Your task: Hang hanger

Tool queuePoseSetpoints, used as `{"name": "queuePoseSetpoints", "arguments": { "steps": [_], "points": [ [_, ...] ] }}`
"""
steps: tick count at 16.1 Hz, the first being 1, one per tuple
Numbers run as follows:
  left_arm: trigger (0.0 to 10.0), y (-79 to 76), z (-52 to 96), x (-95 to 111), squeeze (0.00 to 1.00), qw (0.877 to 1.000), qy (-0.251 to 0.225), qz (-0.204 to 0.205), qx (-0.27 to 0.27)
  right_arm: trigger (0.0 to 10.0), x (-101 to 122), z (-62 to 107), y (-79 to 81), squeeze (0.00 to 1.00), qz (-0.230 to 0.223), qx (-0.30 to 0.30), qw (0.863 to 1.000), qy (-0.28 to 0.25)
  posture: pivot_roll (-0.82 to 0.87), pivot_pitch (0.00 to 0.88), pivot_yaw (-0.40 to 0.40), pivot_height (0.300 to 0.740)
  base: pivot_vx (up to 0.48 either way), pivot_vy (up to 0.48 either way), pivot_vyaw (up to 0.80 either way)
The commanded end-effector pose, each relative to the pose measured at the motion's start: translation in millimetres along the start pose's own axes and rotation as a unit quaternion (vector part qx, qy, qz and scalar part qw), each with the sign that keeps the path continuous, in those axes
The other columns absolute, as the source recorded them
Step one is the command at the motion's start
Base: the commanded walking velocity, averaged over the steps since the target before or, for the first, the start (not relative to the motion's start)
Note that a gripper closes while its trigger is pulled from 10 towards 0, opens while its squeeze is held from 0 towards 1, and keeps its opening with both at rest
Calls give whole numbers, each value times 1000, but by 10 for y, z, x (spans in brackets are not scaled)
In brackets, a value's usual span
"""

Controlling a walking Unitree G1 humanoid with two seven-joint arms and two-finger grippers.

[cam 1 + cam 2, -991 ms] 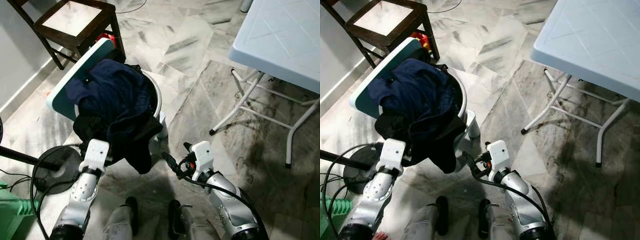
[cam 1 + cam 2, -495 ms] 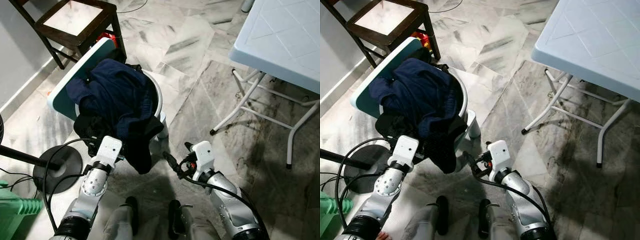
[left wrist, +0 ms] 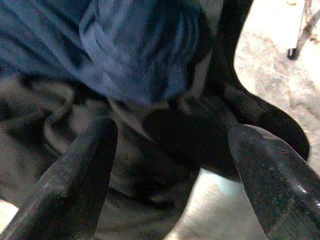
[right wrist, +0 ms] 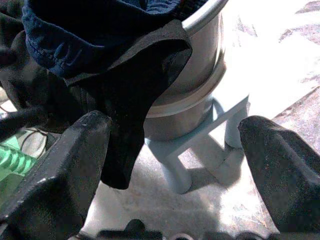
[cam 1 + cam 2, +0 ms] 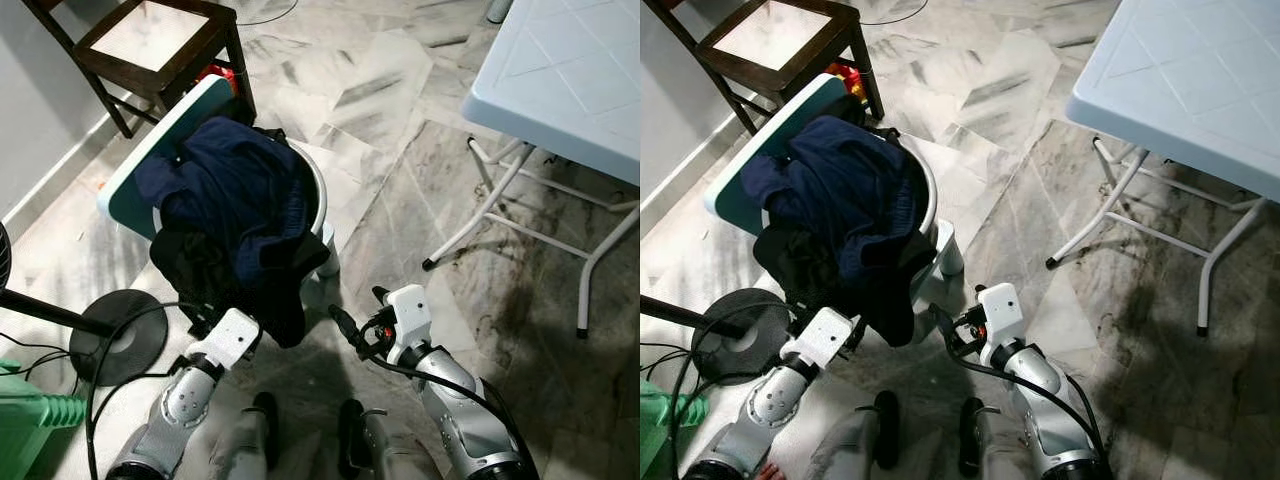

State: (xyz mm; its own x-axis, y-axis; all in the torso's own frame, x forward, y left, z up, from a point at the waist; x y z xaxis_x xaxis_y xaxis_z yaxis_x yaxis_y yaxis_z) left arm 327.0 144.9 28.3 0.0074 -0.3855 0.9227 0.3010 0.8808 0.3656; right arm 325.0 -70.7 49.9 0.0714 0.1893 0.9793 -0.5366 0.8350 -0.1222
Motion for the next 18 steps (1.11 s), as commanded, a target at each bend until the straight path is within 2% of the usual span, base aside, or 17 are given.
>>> {"name": "queuePoseSetpoints", "arguments": {
  "steps": [1, 4, 9, 10, 11, 12, 13, 18],
  "points": [
    [10000, 7, 49, -8, 0, 1000, -5, -19, 1, 10000, -25, 24, 14, 0, -3, -1, 1000, 3, 25, 304, 31, 740, 0, 0, 0],
    [10000, 87, -60, 147, 0, 999, -24, -23, 11, 10000, -31, 24, 32, 0, -5, -1, 1000, 3, 25, 304, 34, 740, 0, 0, 0],
    [10000, 111, -181, 224, 0, 999, -28, -20, 19, 10000, -40, 38, 35, 0, -7, -3, 1000, 4, 13, 307, 39, 740, 0, 0, 0],
    [10000, 87, -239, 243, 235, 999, -28, -17, 15, 10000, -45, 45, 26, 0, -7, -5, 1000, 5, 12, 308, 39, 740, 0, 0, 0],
    [10000, 79, -254, 245, 333, 999, -26, -18, 14, 10000, -44, 46, 25, 0, -7, -5, 1000, 4, 9, 308, 41, 740, 0, 0, 0],
    [10000, 61, -283, 234, 212, 999, -21, -22, 12, 10000, -46, 53, 19, 0, -8, -8, 1000, 4, 2, 309, 44, 740, 0, 0, 0],
    [10000, 49, -304, 220, 0, 1000, -16, -24, 8, 10000, -46, 58, 17, 0, -8, -9, 1000, 4, -2, 311, 45, 740, 0, 0, 0],
    [10000, -25, -410, 190, 0, 999, 3, -34, -14, 10000, -54, 82, 23, 0, -9, -11, 1000, 6, -17, 316, 45, 740, 0, 0, 0]
  ]
}}
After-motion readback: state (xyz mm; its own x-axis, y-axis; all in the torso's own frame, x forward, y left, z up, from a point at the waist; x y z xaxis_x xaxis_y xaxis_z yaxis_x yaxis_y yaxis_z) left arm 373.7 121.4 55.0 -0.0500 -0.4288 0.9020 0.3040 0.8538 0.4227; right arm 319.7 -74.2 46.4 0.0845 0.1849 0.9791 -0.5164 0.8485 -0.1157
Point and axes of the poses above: a point about 5 cm out from each wrist's last joint towards the gripper, its own z axis pointing back from the gripper into the wrist, its own x axis along the axis of the wrist's last joint, y = z × x, the point moved 6 cm from there along -z, pointing out of the wrist towards the gripper, and after that the axes turned 12 degrees about z, right-handed, at the moved point
